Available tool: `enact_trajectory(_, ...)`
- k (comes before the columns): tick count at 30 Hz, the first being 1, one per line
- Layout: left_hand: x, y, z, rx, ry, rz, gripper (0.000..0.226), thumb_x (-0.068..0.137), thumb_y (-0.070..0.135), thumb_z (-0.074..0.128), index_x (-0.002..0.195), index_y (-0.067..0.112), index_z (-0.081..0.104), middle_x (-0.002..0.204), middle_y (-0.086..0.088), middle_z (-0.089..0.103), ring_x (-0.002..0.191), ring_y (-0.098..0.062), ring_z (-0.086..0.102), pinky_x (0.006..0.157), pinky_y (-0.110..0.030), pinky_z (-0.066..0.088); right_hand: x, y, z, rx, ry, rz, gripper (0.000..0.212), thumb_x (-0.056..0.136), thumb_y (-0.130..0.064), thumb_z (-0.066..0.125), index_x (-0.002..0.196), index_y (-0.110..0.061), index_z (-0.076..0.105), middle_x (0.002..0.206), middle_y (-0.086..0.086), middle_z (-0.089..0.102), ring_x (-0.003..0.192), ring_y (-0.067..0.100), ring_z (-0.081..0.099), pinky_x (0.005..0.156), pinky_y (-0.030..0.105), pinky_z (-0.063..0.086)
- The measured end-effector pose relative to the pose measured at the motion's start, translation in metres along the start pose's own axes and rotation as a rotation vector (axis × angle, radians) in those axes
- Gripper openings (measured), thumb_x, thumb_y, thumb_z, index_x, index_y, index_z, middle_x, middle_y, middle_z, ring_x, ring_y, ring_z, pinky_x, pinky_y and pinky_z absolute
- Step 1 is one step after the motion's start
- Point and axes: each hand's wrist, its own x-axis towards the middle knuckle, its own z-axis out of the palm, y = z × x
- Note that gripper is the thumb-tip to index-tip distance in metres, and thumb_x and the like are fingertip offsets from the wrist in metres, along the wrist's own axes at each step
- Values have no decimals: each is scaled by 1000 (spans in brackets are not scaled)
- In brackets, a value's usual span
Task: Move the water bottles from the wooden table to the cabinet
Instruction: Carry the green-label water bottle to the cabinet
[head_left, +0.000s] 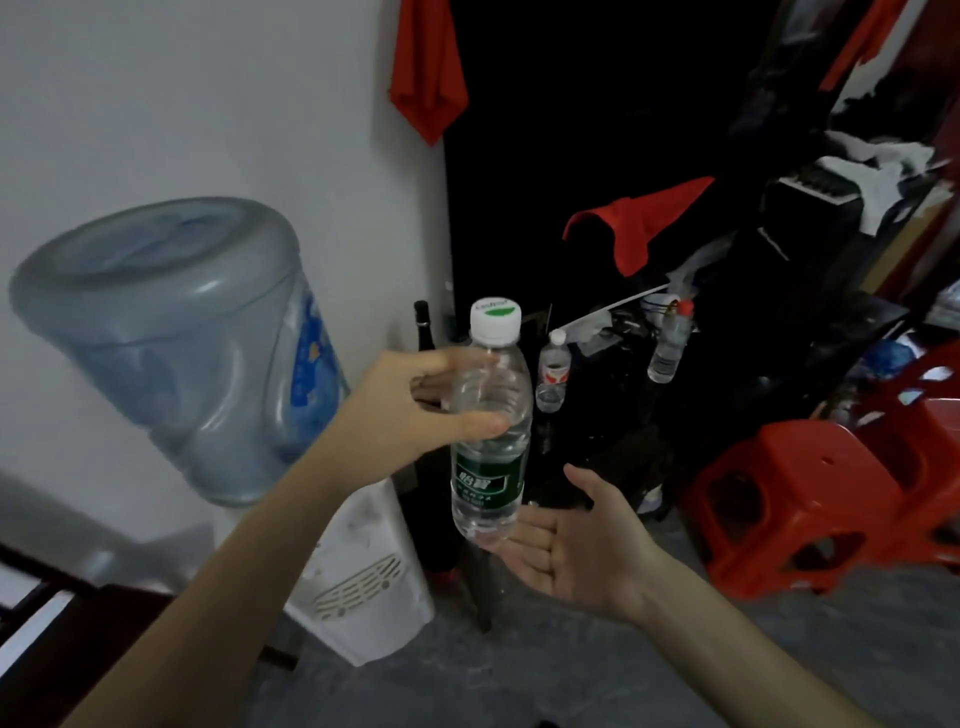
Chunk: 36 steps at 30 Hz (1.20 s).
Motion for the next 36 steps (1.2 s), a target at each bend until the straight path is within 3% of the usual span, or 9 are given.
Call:
enact_trajectory(3,55,-10,18,21,-49,-1,51,67,29,84,116,30,70,107,9,78,103,-10,73,91,-29,57,20,-46,-23,38,26,7,78,94,-61,36,131,5,58,127,22,66,97,31,73,76,34,54)
enact_trajectory(5,87,-17,33,41,-52,9,48,68,26,86,112,36,69,103,16,78,100,-4,73,85,-21,57,34,-74,-38,50,48,2,75,95,-58,36,130,4,58,128,22,66,95,31,73,72,33,56)
enact_trajectory(9,138,-43,62,102,-95,12,54,67,37,87,113,46,61,110,21,74,103,3,69,85,-16,55,67,-113,-72,87,142,7,70,97,-55,36,128,3,59,132,22,63,109,32,68,67,30,58)
enact_trajectory(12,167,-77,84,132,-178,-23,60,71,33,89,119,45,57,116,22,71,109,6,65,92,-20,55,94,-122,-96,207,259,30,63,99,-52,38,124,1,61,142,22,54,138,36,45,69,30,49)
enact_trajectory(13,175,-88,91,121,-211,-45,62,71,30,90,120,46,57,118,25,69,110,7,64,92,-19,54,103,-123,-105,242,272,32,61,99,-51,38,123,0,61,137,21,59,137,38,46,70,30,45)
enact_trajectory(15,190,-109,104,83,-275,-96,62,71,28,91,121,45,57,120,28,67,113,8,62,95,-20,53,121,-125,-123,240,290,32,61,99,-52,37,109,2,63,99,21,75,104,36,70,71,32,48)
enact_trajectory(18,215,-141,120,68,-327,-148,60,72,28,91,123,36,60,121,26,67,114,10,61,99,-24,53,148,-137,-145,266,348,37,64,97,-54,37,100,5,62,78,21,75,94,34,65,78,35,49)
enact_trajectory(27,281,-230,156,10,-290,-202,49,71,21,90,107,28,57,109,19,65,108,-1,64,89,-31,57,233,-189,-214,441,488,-66,69,98,-59,33,96,3,61,106,20,62,111,32,55,109,40,38)
enact_trajectory(36,321,-280,188,38,-239,-262,53,69,25,91,107,29,54,109,18,64,109,5,60,89,-24,56,298,-221,-254,328,573,-24,78,96,-62,35,133,3,56,135,21,60,118,28,57,76,33,49)
